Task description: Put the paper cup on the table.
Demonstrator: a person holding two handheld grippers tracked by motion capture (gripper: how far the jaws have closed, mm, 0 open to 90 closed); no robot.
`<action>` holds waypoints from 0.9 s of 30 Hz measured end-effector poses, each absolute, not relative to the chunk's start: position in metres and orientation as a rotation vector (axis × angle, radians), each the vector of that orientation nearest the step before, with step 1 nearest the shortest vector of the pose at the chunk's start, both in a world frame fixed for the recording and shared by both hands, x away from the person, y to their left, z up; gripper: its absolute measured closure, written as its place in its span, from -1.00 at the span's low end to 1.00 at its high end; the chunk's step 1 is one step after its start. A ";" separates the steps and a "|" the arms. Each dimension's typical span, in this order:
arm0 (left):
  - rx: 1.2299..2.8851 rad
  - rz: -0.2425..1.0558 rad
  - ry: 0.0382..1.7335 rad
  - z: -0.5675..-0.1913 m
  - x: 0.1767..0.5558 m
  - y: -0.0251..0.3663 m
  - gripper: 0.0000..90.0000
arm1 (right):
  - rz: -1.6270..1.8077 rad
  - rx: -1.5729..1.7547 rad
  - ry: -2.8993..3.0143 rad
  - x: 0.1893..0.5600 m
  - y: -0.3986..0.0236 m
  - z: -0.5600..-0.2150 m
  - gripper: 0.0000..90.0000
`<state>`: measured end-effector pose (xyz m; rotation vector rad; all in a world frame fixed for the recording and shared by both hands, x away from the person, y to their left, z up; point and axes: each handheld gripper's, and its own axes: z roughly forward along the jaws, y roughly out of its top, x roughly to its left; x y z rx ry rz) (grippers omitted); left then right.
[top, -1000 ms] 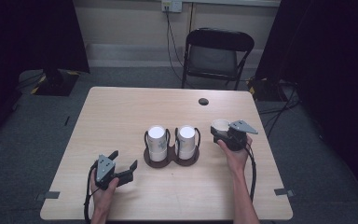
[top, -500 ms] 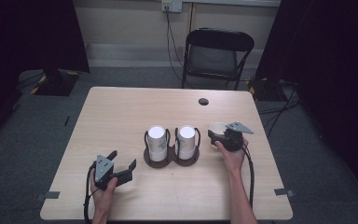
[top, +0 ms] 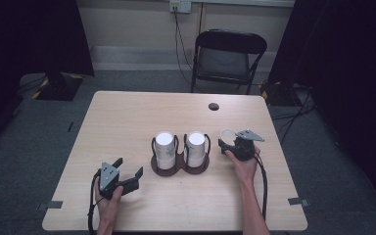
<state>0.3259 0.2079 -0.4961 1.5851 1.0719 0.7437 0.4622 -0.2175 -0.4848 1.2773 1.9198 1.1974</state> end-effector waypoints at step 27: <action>1.586 0.774 1.062 -0.496 0.324 0.206 -0.65 | 1.157 1.367 1.966 0.458 -0.219 -0.488 -0.65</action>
